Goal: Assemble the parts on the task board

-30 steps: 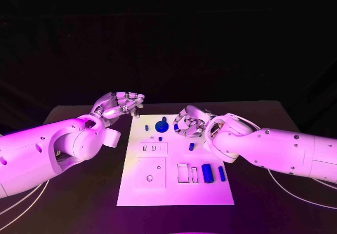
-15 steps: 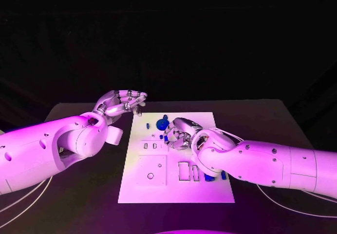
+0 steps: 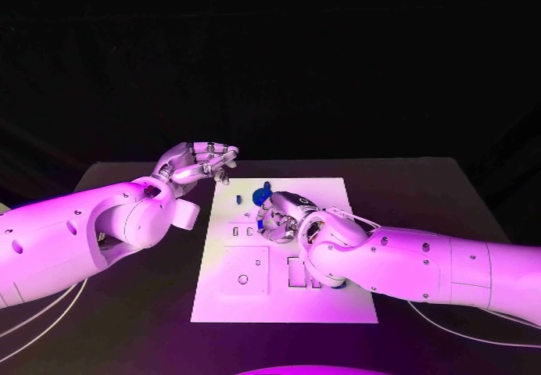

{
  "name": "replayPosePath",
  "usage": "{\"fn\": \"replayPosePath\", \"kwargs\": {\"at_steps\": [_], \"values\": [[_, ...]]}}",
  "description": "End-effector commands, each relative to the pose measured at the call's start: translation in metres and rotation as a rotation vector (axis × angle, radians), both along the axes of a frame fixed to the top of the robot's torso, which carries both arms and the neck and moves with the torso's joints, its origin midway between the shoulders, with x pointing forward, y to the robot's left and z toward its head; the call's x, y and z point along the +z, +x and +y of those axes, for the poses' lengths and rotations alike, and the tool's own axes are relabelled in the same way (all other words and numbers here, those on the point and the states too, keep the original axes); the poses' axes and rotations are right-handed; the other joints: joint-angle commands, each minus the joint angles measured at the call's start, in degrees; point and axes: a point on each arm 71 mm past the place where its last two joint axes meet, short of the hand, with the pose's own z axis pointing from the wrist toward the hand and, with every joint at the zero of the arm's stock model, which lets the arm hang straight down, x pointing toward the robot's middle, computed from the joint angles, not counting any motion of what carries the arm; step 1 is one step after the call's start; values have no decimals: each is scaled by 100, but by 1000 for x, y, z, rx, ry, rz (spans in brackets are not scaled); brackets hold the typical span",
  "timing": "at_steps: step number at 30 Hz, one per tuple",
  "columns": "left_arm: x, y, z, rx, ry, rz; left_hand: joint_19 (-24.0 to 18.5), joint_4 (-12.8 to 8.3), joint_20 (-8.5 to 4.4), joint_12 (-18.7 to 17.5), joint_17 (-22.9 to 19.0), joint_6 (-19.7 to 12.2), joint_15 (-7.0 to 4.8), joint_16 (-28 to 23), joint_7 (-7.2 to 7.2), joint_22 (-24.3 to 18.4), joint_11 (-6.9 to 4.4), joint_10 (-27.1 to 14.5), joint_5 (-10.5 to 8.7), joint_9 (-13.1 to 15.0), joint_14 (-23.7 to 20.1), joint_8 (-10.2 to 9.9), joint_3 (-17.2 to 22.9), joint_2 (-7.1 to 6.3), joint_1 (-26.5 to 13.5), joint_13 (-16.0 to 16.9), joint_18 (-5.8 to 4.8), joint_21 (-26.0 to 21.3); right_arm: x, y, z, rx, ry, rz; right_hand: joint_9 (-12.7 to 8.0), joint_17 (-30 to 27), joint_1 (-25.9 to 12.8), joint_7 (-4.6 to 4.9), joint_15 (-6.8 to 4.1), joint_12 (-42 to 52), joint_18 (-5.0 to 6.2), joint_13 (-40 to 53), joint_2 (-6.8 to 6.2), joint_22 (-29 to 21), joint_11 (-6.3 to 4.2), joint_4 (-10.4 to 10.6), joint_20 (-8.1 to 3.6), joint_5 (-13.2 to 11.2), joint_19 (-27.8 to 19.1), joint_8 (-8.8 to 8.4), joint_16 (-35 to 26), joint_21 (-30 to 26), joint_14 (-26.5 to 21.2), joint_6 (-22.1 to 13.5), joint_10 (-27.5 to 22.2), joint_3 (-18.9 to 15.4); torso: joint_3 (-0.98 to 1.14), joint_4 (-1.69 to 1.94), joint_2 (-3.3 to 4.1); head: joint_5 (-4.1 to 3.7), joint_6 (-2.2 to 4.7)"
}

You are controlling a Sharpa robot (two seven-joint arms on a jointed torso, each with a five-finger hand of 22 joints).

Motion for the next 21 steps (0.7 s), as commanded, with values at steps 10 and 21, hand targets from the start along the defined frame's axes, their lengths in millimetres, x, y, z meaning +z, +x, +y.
{"fn": "replayPosePath", "kwargs": {"at_steps": [10,21], "values": [[1,-1,-3,-26,-8,3,76,9,-5,34,81,-27,6,71,4,16,9,-65,-28,14,83,34,35,-4,-65,-1,83,59,-8,-2,9,12,-61,-1,154,1267,-140,-4,-45,6,-27,1206,-6,1480,-48,1,-45,-84,584,40,-13,-18,553,-31,364,33,2,-1,1,8,-33],[0,-1,-2,-27,-7,5,92,9,-6,40,142,-28,6,111,4,23,9,-68,-28,19,126,39,40,-3,-67,-2,83,77,-14,-3,13,20,-83,20,154,1267,-189,-1,-44,2,-24,1202,-36,1472,-45,3,-45,-92,577,42,-14,-29,553,-48,361,28,2,-2,3,16,-41]]}}
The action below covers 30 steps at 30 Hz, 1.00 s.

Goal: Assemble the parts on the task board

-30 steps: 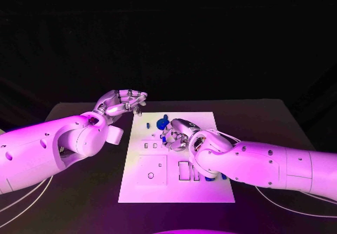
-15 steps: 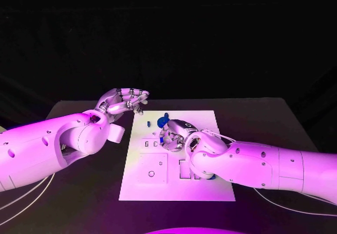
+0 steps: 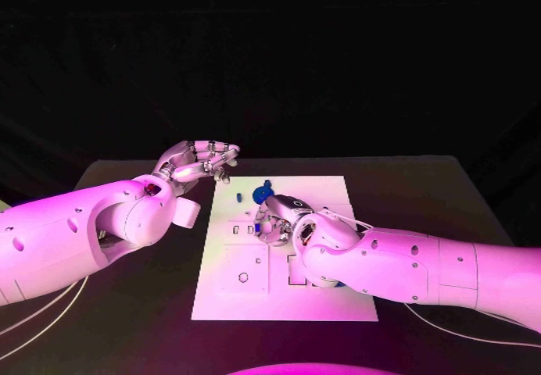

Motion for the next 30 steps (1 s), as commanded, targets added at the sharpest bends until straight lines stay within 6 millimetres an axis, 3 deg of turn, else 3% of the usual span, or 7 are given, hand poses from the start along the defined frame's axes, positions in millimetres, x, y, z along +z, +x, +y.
{"fn": "replayPosePath", "kwargs": {"at_steps": [1,20,30], "values": [[1,-1,-2,-22,-7,-1,51,9,-6,19,5,-28,-4,12,4,5,5,-45,-28,7,35,39,40,-3,-68,-1,84,28,-4,-1,2,16,-36,13,68,1268,-61,-16,-44,2,-24,1203,2,1473,-45,2,-46,-37,577,28,-14,-29,553,-13,361,30,-1,1,0,3,-13],[0,0,-2,-21,-7,0,56,9,-6,21,-10,-29,-4,8,4,7,5,-46,-28,9,29,40,42,-4,-67,-1,84,33,-4,0,3,21,-41,8,38,1243,-218,36,-15,-81,-10,1127,-119,1441,-5,5,-28,-38,548,-27,-23,-78,547,-180,294,21,-2,-7,-5,13,-62],[0,0,-2,-21,-6,0,64,10,-7,24,-6,-30,-4,14,4,12,5,-52,-28,12,33,45,45,-6,-71,-3,83,45,-4,0,4,25,-35,0,-40,1227,-352,156,75,-237,13,986,-263,1383,102,5,44,-44,496,-180,-29,-170,543,-496,157,-20,1,-5,-7,20,-63]]}}
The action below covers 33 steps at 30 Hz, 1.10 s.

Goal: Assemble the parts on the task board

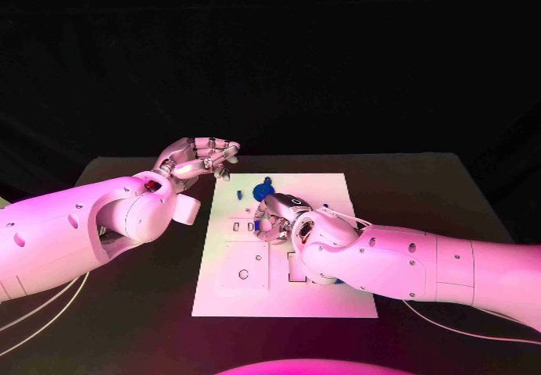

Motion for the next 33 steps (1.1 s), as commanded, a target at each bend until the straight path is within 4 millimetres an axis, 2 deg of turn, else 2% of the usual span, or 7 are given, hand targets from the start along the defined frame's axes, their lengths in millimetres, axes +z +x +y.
{"fn": "replayPosePath", "kwargs": {"at_steps": [1,12,16,22,27,29,33], "values": [[1,0,-2,-20,-8,-3,44,-6,13,24,-4,-31,-3,14,4,5,5,-52,-28,5,34,25,29,-7,-71,-2,85,20,0,-1,2,17,-11,-5,-25,1223,-110,37,67,-78,17,955,-63,1372,62,13,57,-29,489,-54,-31,-50,521,-112,115,-49,0,0,-1,6,-1],[1,0,-2,-23,-4,-1,195,-10,6,54,375,-47,-11,266,2,164,1,-59,-28,24,309,44,52,-11,-76,-7,61,165,2,-2,2,21,13,-28,-73,1225,-235,85,121,-295,32,752,-130,1340,115,246,124,-14,458,-123,-33,-110,520,-360,-77,-647,1,1,4,4,-6],[0,0,-3,-24,5,0,361,-14,1,83,600,-56,-16,418,-1,373,-4,-48,-28,35,469,56,61,-16,-81,-6,26,307,5,-5,0,24,34,-45,-90,1211,45,94,134,-323,37,715,56,1331,127,625,138,13,449,-93,-39,-135,516,-423,-104,-1566,3,6,-1,9,-11],[-5,2,-3,-35,109,22,1089,-5,-65,702,2017,-32,-90,1299,-64,1305,-86,166,-29,95,1379,132,5,-47,-184,309,-131,940,20,-10,-13,65,105,-81,-98,1196,230,94,133,-325,39,706,149,1329,126,763,137,14,447,-63,-46,-144,513,-431,-107,-1959,6,-14,-16,14,-8],[-17,4,-1,-73,285,98,2097,133,-167,2215,3530,329,-211,2025,-217,2519,-187,579,-27,381,2242,592,-364,91,-878,1357,-352,1642,47,-6,-39,124,204,-83,-99,1185,553,87,124,-306,62,720,300,1279,116,710,130,12,400,-29,-51,-235,510,-415,-92,-1881,9,-52,-46,47,-4],[-22,4,0,-108,368,136,2201,142,-214,2869,3689,363,-250,2083,-252,2638,-258,882,-25,539,2324,772,-457,151,-1098,2157,-373,1708,57,-2,-53,122,240,-67,-96,1178,619,85,122,-305,69,720,313,1263,114,696,128,10,384,-13,-54,-266,508,-399,-92,-1852,12,-73,-68,72,-15],[-36,4,-2,-222,580,211,2500,150,-320,3500,4050,430,-366,2201,-385,2971,-383,1294,-19,899,2504,1102,-421,322,-1164,3001,-441,1858,79,6,-89,51,320,-15,-95,1147,653,84,121,-320,88,706,322,1220,113,689,127,9,344,-5,-66,-341,500,-391,-105,-1834,20,-97,-108,129,-46]]}}
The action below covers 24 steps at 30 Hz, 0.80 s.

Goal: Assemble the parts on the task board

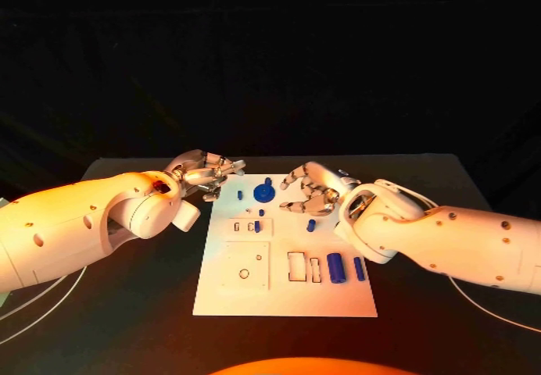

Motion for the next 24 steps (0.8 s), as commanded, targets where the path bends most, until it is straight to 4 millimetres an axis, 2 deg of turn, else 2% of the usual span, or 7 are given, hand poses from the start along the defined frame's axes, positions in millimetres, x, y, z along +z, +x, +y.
{"fn": "replayPosePath", "kwargs": {"at_steps": [1,5,14,19,20,24], "values": [[-18,-5,-6,-172,317,126,145,-1,-38,172,704,23,-53,45,-65,170,-45,155,-20,102,338,79,67,68,31,256,-113,73,12,0,-16,16,150,91,-3,1144,37,-5,26,-22,89,707,0,1222,-18,4,23,9,323,26,-10,-19,508,1,-31,41,10,-38,-57,61,-32],[-24,-3,-12,-229,466,165,269,16,-70,228,814,46,-78,79,-89,314,-65,228,-23,183,386,124,60,54,-65,354,-143,135,22,4,-38,-33,185,111,-2,1141,35,-5,26,-23,88,706,4,1224,-17,9,23,8,325,29,-11,-16,507,5,-32,43,31,-64,-84,109,-54],[-22,14,-34,-274,705,203,378,23,-127,293,861,56,-130,83,-153,427,-121,327,-24,487,413,276,-93,122,-589,501,-169,180,28,12,-65,-109,207,128,-1,1144,31,-5,26,-27,90,701,8,1220,-17,14,23,6,321,33,-10,-24,508,10,-36,43,70,-57,-104,169,-115],[-22,20,-44,-284,778,218,389,23,-135,297,838,57,-141,72,-169,441,-135,328,-23,580,406,330,-122,142,-656,518,-172,183,29,16,-73,-133,205,128,-1,1144,31,-5,26,-27,90,701,8,1220,-17,14,23,6,321,33,-10,-24,508,10,-36,43,62,-64,-90,182,-126],[-22,22,-46,-286,792,219,394,24,-137,298,841,54,-144,72,-172,449,-137,327,-23,604,406,343,-129,149,-675,522,-173,185,29,17,-74,-137,204,128,-1,1144,31,-5,26,-27,90,701,8,1220,-17,14,23,6,321,33,-10,-24,508,10,-36,43,54,-68,-92,185,-133],[-21,27,-54,-303,842,228,397,25,-143,290,829,35,-149,65,-178,454,-142,315,-23,673,402,374,-148,171,-731,518,-175,185,30,18,-76,-146,201,130,0,1134,29,-5,26,-35,90,694,10,1220,-17,19,23,4,321,37,-14,-25,505,14,-42,44,53,-66,-90,177,-159]]}}
